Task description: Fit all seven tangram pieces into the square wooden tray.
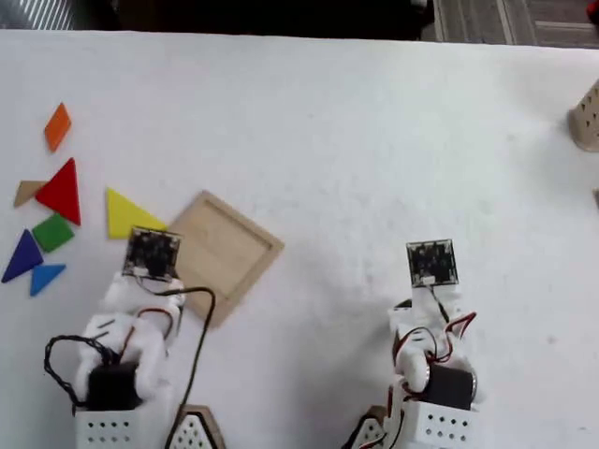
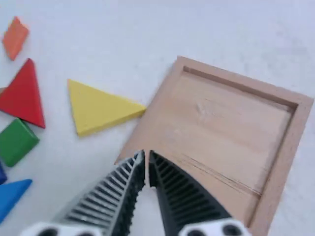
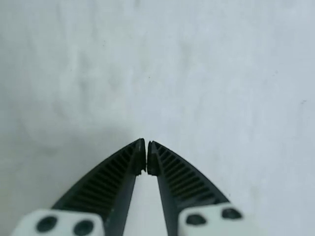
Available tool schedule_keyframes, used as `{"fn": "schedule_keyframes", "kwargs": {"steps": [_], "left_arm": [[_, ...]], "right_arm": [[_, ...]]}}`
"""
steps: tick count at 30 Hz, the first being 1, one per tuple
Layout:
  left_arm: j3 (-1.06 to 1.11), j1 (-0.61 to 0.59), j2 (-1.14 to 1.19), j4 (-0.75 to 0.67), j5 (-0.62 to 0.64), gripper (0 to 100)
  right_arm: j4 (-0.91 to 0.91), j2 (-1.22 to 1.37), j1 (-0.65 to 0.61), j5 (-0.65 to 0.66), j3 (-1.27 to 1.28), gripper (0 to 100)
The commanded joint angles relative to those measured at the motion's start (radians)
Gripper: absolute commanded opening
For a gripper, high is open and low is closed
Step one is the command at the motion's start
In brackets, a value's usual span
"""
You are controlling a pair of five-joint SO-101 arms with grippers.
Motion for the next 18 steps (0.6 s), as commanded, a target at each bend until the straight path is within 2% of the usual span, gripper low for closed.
{"fn": "schedule_keyframes", "kwargs": {"steps": [1,4,7,18], "left_arm": [[-0.149,-0.125,0.001,-0.009,0.021,13],[-0.232,-0.196,0.004,-0.005,0.02,15],[-0.324,-0.24,0.09,-0.008,-0.002,15],[-0.953,-0.398,0.912,-0.003,-0.021,15]], "right_arm": [[0.013,-0.008,0.016,0.117,-0.008,2.0],[0.041,-0.008,0.013,0.229,-0.006,1.9],[0.045,-0.008,0.018,0.238,-0.006,1.8],[0.045,-0.008,0.019,0.244,-0.006,1.8]]}}
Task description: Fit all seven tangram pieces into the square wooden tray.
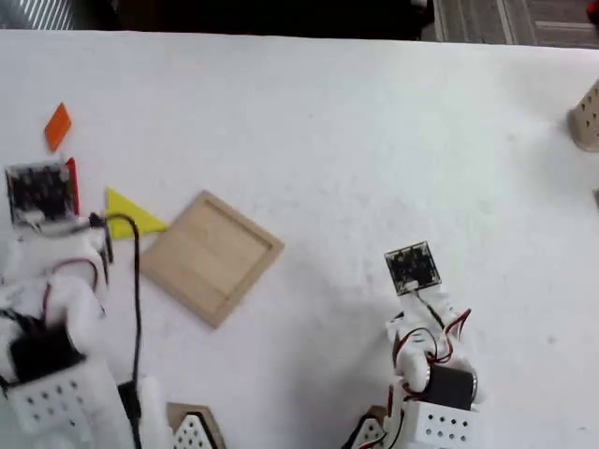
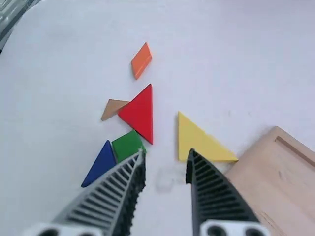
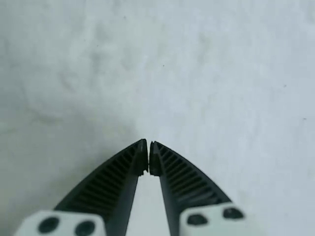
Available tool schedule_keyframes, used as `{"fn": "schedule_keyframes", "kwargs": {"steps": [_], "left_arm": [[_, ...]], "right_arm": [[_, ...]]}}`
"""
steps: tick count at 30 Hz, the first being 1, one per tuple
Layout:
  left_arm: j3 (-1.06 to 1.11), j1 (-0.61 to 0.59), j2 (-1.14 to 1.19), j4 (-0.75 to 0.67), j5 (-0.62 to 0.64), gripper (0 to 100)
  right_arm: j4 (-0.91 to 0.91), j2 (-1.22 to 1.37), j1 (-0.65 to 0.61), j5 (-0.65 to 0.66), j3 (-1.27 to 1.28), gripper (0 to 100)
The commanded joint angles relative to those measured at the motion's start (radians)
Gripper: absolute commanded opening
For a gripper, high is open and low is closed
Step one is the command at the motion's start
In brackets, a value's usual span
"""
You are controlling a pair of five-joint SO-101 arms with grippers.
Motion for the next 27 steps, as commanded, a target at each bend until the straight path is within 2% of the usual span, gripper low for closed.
{"fn": "schedule_keyframes", "kwargs": {"steps": [1,8,17,21,27], "left_arm": [[-0.319,-0.071,0.357,-0.003,-0.049,15],[-0.631,-0.134,0.757,-0.02,-0.058,15],[-0.887,-0.134,1.155,-0.195,-0.078,16],[-1.028,-0.134,1.319,-0.198,-0.17,16],[-1.3,-0.134,1.575,-0.204,-0.18,16]], "right_arm": [[0.005,-0.008,0.013,0.015,-0.006,1.8],[0.005,-0.008,0.013,0.017,-0.006,1.8],[0.005,-0.008,0.013,0.017,-0.006,1.8],[0.005,-0.008,0.013,0.017,-0.006,1.8],[0.005,-0.008,0.013,0.017,-0.006,1.8]]}}
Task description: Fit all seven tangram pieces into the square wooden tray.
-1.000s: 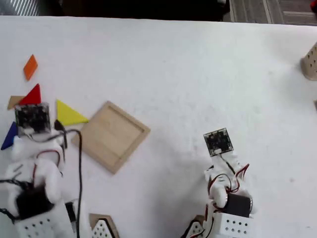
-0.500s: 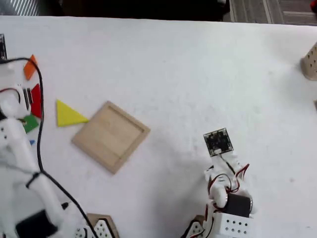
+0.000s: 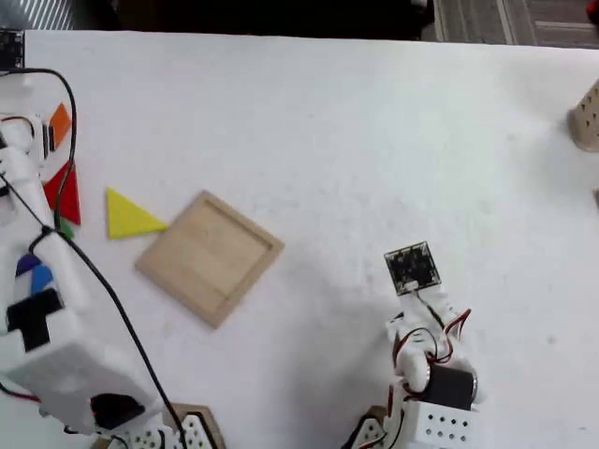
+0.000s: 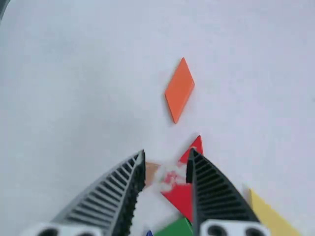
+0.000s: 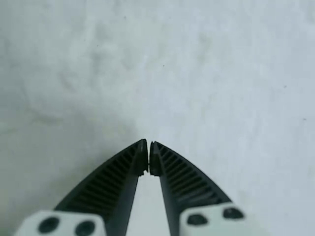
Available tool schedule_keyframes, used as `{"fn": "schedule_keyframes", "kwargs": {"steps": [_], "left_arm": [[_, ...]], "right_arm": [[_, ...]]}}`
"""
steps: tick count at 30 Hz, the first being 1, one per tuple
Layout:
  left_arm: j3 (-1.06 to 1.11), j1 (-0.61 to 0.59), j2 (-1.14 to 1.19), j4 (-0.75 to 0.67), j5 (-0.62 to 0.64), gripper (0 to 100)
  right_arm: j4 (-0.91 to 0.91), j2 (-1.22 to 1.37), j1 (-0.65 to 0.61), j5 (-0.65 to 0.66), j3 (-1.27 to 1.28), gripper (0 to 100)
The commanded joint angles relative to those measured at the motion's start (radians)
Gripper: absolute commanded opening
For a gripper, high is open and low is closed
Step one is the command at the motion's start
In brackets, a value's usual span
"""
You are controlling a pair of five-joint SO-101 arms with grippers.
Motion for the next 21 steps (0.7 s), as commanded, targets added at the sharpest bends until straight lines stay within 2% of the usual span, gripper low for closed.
{"fn": "schedule_keyframes", "kwargs": {"steps": [1,15,18,21], "left_arm": [[-0.282,-0.012,0.171,-0.023,-0.011,16],[-1.33,0.019,1.046,-0.035,0.002,15],[-1.51,0.024,1.224,-0.117,0.064,15],[-1.494,0.024,1.316,-0.25,0.091,15]], "right_arm": [[0.005,-0.008,0.013,0.014,-0.006,1.8],[0.005,-0.008,0.013,0.014,-0.006,1.8],[0.005,-0.008,0.013,0.014,-0.006,1.8],[0.005,-0.008,0.013,0.014,-0.006,1.8]]}}
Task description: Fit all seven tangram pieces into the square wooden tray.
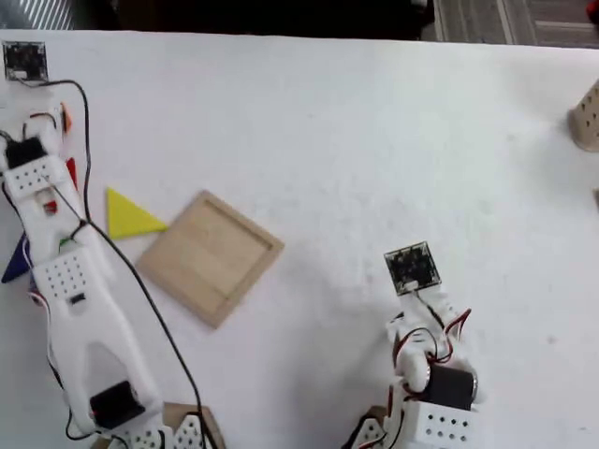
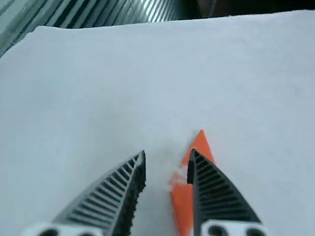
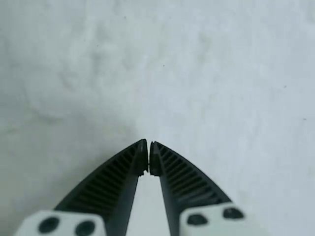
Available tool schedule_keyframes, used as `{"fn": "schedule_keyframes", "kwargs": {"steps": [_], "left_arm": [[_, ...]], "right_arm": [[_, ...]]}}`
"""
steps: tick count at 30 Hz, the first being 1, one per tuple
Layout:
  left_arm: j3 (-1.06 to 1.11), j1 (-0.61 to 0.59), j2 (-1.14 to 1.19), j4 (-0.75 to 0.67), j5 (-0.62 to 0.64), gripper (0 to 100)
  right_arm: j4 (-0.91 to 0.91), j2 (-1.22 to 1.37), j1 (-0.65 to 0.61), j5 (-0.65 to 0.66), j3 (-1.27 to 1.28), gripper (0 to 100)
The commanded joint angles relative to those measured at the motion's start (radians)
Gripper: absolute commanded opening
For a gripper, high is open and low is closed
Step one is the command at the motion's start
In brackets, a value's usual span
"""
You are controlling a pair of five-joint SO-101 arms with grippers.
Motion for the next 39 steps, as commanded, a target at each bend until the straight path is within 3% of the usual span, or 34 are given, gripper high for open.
{"fn": "schedule_keyframes", "kwargs": {"steps": [1,8,13,19,27,32,39], "left_arm": [[-0.075,0.019,0.105,-0.201,0.046,15],[0.149,0.013,0.113,-0.476,0.048,15],[0.212,0.013,0.113,-0.477,0.04,15],[0.166,0.015,0.113,-0.192,0.04,15],[-0.13,0.041,0.108,0.396,0.049,15],[-0.121,0.05,-0.018,0.537,0.144,15],[-0.121,0.022,-0.179,0.552,0.201,15]], "right_arm": [[0.005,-0.008,0.013,0.014,-0.006,1.8],[0.005,-0.008,0.015,0.014,-0.006,1.8],[0.005,-0.008,0.015,0.014,-0.006,1.8],[0.005,-0.008,0.015,0.014,-0.006,1.8],[0.005,-0.008,0.015,0.014,-0.006,1.8],[0.005,-0.008,0.028,0.014,-0.006,1.8],[0.005,-0.008,0.045,0.015,-0.006,1.8]]}}
